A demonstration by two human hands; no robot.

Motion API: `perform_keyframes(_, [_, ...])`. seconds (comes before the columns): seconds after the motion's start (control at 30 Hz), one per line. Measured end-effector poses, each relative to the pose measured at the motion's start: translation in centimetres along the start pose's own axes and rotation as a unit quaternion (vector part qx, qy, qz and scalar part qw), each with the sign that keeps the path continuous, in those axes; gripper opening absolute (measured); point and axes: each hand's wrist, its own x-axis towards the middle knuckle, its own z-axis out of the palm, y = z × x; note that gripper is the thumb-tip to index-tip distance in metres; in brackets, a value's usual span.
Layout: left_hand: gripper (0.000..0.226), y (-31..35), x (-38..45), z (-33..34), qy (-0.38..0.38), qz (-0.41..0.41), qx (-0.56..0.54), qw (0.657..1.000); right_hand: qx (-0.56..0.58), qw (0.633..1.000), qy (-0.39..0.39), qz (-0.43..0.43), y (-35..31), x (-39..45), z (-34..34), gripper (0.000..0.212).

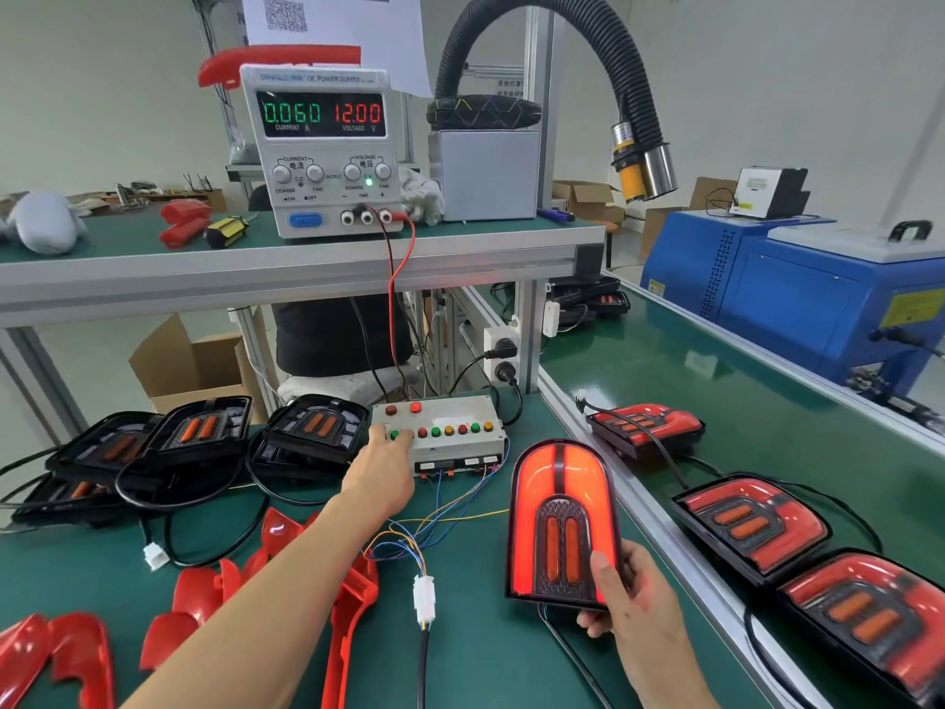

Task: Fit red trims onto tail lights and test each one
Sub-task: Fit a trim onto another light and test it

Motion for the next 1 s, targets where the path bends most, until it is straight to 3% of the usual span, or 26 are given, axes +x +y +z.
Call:
perform_keyframes(0.43, [0.060,0.0,0.1,-0.5,-0.012,0.002,0.000,1.000,-0.001,1.000,0.006,0.006,-0.5,-0.1,0.1,0.020])
perform_keyframes(0.67, [0.049,1.6,0.0,-0.1,0.060,0.075,0.000,0.995,-0.009,1.000,0.008,0.004,-0.6,-0.1,0.1,0.018])
perform_keyframes(0.8, [0.057,3.4,0.4,0.4,0.036,0.125,0.023,0.991,-0.011,1.000,0.007,0.003,-0.9,-0.2,0.2,0.016])
perform_keyframes(1.0, [0.072,5.1,1.3,0.7,-0.001,0.118,0.064,0.991,-0.011,1.000,0.008,0.003,-1.1,-0.3,0.3,0.014])
